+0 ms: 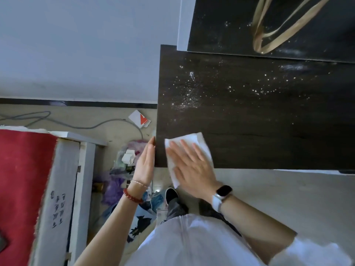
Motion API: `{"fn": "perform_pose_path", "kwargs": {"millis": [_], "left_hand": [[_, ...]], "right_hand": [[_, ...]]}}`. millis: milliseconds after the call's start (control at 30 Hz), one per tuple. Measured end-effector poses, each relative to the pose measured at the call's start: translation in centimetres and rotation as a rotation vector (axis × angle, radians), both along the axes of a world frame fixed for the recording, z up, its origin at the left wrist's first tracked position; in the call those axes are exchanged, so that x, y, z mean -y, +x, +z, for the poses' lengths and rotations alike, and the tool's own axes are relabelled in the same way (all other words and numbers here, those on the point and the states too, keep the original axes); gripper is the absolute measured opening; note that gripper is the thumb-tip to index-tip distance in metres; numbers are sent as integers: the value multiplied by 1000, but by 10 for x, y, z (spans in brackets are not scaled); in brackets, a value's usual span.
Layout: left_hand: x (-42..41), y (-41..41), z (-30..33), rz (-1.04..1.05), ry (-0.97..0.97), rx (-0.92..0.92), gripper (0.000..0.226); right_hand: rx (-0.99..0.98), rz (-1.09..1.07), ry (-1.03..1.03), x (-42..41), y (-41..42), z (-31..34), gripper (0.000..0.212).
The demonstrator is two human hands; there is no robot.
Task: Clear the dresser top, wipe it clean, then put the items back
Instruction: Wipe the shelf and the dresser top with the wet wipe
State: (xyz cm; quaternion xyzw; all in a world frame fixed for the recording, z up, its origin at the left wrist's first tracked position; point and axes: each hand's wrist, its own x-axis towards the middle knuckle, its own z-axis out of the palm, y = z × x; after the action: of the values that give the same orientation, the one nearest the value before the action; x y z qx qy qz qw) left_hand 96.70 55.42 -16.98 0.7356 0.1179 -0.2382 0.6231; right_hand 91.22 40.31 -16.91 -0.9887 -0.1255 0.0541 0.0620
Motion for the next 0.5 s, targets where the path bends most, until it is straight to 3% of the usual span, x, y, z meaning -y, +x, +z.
{"fn": "perform_pose_path", "kwargs": {"millis": [133, 233, 300, 400, 500], "left_hand": [[10, -9, -4, -151, 86, 36, 62], [6, -8, -5, -199, 65, 35, 63], [0, -5, -4, -213, 45, 7, 58], [-7, -5, -5, -224, 67, 39, 56], [-9, -5, -5, -219, 63, 61, 54]], "right_hand": [[32, -333, -51, 66, -4, -8, 49], [32, -616, -20, 53, 30, -5, 52], [18, -535, 25, 21, 52, -4, 54], [6, -248, -2, -20, 69, -3, 55], [-39, -28, 7, -18, 62, -2, 54]]}}
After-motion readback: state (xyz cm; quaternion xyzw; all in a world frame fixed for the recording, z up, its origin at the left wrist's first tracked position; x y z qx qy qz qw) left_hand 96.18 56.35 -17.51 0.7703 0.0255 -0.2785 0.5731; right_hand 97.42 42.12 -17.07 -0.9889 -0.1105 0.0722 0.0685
